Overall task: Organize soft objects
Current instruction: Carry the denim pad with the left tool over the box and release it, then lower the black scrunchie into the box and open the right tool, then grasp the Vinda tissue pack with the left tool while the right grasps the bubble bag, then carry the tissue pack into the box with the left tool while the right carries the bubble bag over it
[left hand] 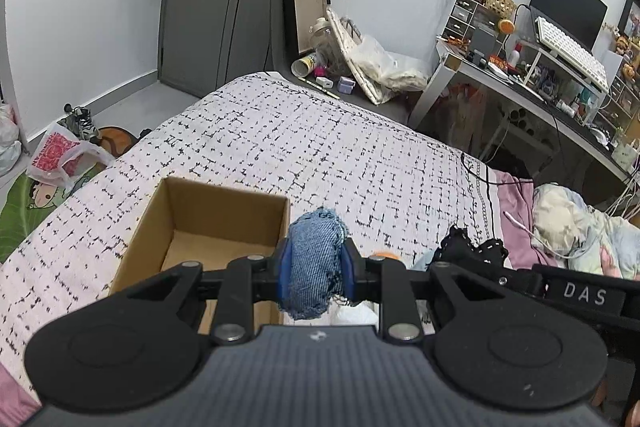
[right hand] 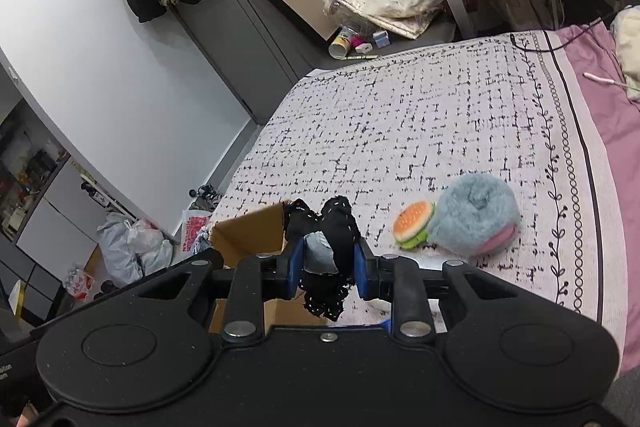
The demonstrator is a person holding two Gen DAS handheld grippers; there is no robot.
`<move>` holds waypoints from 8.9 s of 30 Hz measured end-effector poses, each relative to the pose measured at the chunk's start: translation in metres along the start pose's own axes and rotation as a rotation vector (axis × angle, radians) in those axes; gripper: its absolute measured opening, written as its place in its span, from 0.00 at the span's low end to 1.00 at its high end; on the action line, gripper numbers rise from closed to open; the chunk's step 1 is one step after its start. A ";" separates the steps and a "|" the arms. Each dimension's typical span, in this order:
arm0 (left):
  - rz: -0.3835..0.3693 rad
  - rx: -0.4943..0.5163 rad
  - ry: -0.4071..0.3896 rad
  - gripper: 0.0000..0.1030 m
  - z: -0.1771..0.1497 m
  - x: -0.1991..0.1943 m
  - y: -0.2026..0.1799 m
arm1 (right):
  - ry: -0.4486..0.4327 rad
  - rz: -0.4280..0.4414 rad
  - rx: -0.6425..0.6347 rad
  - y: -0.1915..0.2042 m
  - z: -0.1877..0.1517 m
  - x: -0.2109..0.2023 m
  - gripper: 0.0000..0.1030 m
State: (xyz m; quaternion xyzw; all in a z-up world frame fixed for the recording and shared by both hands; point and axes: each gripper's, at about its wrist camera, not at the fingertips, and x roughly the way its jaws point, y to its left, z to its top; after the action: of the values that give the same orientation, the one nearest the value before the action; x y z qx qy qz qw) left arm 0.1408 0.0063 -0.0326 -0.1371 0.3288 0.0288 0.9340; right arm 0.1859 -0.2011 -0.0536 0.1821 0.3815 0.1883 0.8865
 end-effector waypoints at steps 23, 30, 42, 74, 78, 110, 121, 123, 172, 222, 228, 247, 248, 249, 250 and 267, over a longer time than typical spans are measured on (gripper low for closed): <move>-0.002 -0.063 0.002 0.24 0.021 0.061 0.057 | -0.044 -0.030 -0.078 0.036 0.014 0.051 0.26; 0.006 -0.093 0.049 0.24 0.018 0.088 0.079 | -0.035 -0.051 -0.052 0.040 0.012 0.072 0.26; 0.014 -0.116 0.081 0.29 0.014 0.109 0.091 | -0.015 -0.067 -0.063 0.052 0.010 0.094 0.26; 0.094 -0.221 0.036 0.50 0.017 0.072 0.126 | 0.063 0.054 0.024 0.060 0.012 0.138 0.26; 0.089 -0.226 0.042 0.50 0.017 0.074 0.127 | 0.082 0.074 0.021 0.065 0.009 0.143 0.28; 0.113 -0.080 0.098 0.92 0.009 0.042 0.060 | -0.007 -0.032 -0.173 0.002 0.009 0.035 1.00; 0.111 -0.070 0.070 1.00 -0.005 0.016 0.036 | -0.025 -0.026 -0.127 -0.034 0.005 0.005 1.00; 0.116 -0.072 0.067 1.00 -0.007 0.013 0.032 | -0.025 -0.022 -0.132 -0.038 0.004 0.001 1.00; 0.213 -0.091 0.077 0.99 -0.058 0.001 -0.041 | 0.132 0.124 0.074 -0.117 -0.009 0.003 1.00; 0.243 -0.271 0.377 0.48 -0.117 0.107 -0.032 | 0.352 -0.001 0.121 -0.119 -0.021 0.138 0.75; 0.236 -0.274 0.354 0.48 -0.112 0.087 -0.031 | 0.361 0.013 0.121 -0.116 -0.025 0.141 0.39; 0.179 -0.259 0.223 0.48 -0.084 0.015 -0.024 | 0.227 0.060 0.124 -0.105 -0.037 0.053 0.34; 0.175 -0.254 0.214 0.48 -0.082 0.012 -0.024 | 0.219 0.061 0.114 -0.103 -0.039 0.049 0.34; 0.170 -0.247 0.203 0.48 -0.080 0.008 -0.025 | 0.211 0.062 0.107 -0.101 -0.041 0.044 0.34; 0.166 -0.243 0.195 0.48 -0.079 0.005 -0.025 | 0.202 0.065 0.101 -0.099 -0.043 0.040 0.34; 0.079 -0.192 0.106 0.48 -0.053 -0.025 -0.022 | 0.084 0.046 0.067 -0.071 -0.040 -0.011 0.34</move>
State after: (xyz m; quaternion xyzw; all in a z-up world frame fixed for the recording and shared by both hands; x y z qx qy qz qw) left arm 0.0925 -0.0286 -0.0518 -0.2142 0.3785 0.0898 0.8960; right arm 0.1630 -0.2600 -0.1055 0.2124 0.4202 0.2032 0.8585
